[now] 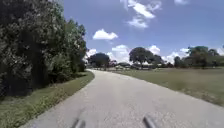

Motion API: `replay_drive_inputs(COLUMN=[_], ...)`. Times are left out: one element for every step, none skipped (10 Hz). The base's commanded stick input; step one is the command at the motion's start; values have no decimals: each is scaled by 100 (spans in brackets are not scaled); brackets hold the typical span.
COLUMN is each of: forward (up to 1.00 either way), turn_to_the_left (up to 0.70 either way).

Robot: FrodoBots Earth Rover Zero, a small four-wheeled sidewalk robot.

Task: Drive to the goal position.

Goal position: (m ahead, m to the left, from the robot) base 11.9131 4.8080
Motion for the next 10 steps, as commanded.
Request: replay_drive_inputs(forward=[30,30,30,30,30,30,30,30,30,30], turn_to_the_left=[0,0,0,0,0,0,0,0,0,0])
